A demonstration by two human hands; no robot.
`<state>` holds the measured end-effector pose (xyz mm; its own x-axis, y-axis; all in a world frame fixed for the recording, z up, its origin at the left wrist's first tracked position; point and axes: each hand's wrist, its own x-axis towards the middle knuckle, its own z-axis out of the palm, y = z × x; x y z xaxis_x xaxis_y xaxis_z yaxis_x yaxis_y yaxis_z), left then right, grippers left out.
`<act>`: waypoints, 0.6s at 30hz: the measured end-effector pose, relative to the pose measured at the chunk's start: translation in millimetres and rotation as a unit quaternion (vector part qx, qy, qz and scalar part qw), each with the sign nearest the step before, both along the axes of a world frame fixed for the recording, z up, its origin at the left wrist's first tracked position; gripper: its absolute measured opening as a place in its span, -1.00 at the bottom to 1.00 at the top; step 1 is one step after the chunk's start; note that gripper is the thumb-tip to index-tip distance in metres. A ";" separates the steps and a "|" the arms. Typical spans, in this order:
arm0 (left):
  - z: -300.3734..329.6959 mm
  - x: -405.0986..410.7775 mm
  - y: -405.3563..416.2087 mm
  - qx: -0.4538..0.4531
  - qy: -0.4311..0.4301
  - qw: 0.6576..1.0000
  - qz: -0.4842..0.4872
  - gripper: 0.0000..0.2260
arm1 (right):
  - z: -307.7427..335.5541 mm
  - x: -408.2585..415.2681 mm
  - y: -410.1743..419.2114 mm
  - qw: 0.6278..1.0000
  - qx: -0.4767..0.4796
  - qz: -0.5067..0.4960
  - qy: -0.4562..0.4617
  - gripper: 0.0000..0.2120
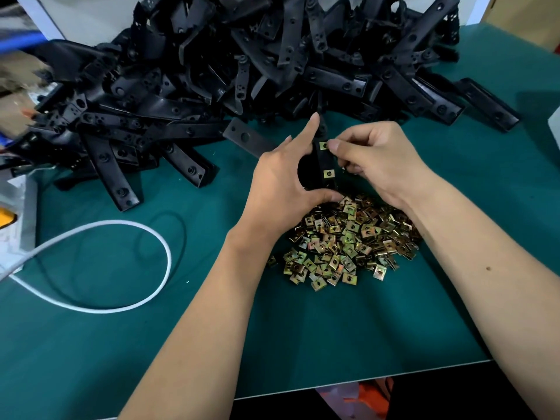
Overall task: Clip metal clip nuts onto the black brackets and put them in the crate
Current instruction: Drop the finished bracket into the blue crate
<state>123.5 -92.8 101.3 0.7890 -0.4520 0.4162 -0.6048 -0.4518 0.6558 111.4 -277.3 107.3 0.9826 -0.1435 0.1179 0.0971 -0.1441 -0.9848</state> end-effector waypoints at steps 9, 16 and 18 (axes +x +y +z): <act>2.6 8.2 6.9 0.029 -0.003 0.999 -0.016 0.04 | -1.9 -0.9 0.8 0.995 -0.092 -0.005 -0.027 -0.86; -4.2 9.5 6.1 0.007 0.032 0.998 0.062 0.06 | 0.6 -4.7 13.9 0.973 -0.221 -0.005 -0.066 -0.72; -3.5 7.2 4.0 0.011 0.018 0.997 0.078 0.07 | 1.8 -5.5 14.1 0.971 -0.229 -0.013 -0.070 -0.69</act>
